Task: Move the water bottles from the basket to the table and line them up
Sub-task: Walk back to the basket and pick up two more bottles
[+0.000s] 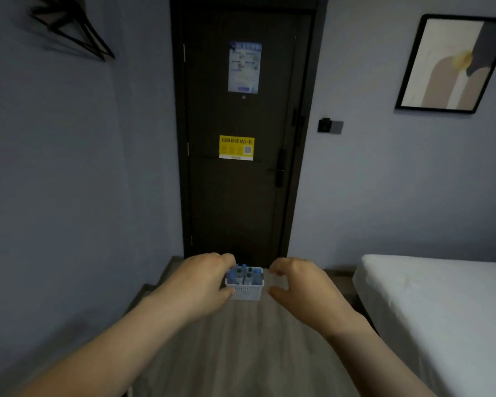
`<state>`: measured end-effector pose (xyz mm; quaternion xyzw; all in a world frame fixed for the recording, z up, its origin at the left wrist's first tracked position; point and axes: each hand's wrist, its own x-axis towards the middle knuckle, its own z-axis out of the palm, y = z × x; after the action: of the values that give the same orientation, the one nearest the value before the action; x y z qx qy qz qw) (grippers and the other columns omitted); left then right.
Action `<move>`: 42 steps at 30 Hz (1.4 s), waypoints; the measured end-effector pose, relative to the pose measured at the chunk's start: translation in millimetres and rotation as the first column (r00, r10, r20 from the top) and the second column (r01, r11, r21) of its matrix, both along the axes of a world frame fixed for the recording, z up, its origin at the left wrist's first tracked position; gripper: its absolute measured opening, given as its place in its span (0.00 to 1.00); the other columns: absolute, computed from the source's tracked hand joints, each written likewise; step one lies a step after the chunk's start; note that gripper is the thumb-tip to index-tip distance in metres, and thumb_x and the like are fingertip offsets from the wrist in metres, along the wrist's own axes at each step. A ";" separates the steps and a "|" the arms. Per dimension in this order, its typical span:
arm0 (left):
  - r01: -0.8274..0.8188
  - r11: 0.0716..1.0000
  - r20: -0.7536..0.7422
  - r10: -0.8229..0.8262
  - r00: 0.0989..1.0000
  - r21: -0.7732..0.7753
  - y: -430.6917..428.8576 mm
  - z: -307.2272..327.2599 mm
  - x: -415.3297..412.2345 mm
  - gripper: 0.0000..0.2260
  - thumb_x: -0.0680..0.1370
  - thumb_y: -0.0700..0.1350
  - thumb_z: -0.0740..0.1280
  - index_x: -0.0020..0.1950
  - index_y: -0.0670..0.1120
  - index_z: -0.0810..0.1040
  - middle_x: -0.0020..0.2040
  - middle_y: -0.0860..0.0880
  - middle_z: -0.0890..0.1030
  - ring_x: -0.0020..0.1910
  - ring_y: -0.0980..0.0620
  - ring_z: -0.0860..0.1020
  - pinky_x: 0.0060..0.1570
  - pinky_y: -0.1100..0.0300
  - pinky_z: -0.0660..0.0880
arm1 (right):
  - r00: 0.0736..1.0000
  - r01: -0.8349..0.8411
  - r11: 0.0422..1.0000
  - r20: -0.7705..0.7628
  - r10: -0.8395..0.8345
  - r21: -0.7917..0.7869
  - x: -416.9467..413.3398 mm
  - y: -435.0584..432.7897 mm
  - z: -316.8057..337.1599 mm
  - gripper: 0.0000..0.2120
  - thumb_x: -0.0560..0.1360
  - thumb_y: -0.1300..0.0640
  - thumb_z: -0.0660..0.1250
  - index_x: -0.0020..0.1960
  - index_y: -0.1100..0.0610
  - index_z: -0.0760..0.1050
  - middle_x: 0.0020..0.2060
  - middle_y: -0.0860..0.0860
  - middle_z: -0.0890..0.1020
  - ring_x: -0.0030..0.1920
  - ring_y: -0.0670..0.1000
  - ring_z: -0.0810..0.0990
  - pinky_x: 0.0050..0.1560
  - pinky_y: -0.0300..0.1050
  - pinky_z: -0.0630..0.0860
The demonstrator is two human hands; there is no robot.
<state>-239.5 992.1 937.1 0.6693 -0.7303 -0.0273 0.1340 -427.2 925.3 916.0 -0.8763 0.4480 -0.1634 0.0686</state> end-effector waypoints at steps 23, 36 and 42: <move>0.011 0.987 -0.040 -0.004 0.999 0.162 -395.9 -55.4 98.0 0.11 0.77 0.51 0.65 0.58 0.51 0.72 0.54 0.53 0.76 0.51 0.56 0.75 0.50 0.60 0.75 | 0.992 0.081 0.989 -0.105 -0.068 0.126 84.0 -394.9 -66.6 0.17 0.75 0.47 0.67 0.62 0.48 0.73 0.56 0.46 0.79 0.53 0.45 0.77 0.51 0.36 0.76; -0.063 0.976 -0.078 0.080 0.994 0.209 -600.0 -95.7 117.0 0.09 0.76 0.51 0.66 0.55 0.53 0.73 0.51 0.54 0.76 0.48 0.58 0.75 0.46 0.63 0.74 | 0.995 0.024 0.965 -0.097 0.002 0.261 102.9 -605.7 -106.2 0.13 0.75 0.50 0.67 0.58 0.50 0.75 0.55 0.47 0.80 0.51 0.45 0.78 0.42 0.31 0.70; -0.124 0.963 -0.076 0.146 0.986 0.238 -682.7 -124.6 124.5 0.08 0.75 0.51 0.67 0.53 0.53 0.73 0.53 0.55 0.78 0.45 0.62 0.71 0.44 0.69 0.69 | 0.992 -0.025 0.954 -0.111 0.061 0.300 108.3 -706.2 -117.3 0.14 0.75 0.51 0.66 0.59 0.53 0.76 0.55 0.50 0.81 0.54 0.49 0.79 0.52 0.44 0.78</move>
<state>-115.1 309.3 812.6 0.7265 -0.6679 -0.1343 0.0902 -318.9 219.1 798.6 -0.8737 0.4517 -0.0398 0.1765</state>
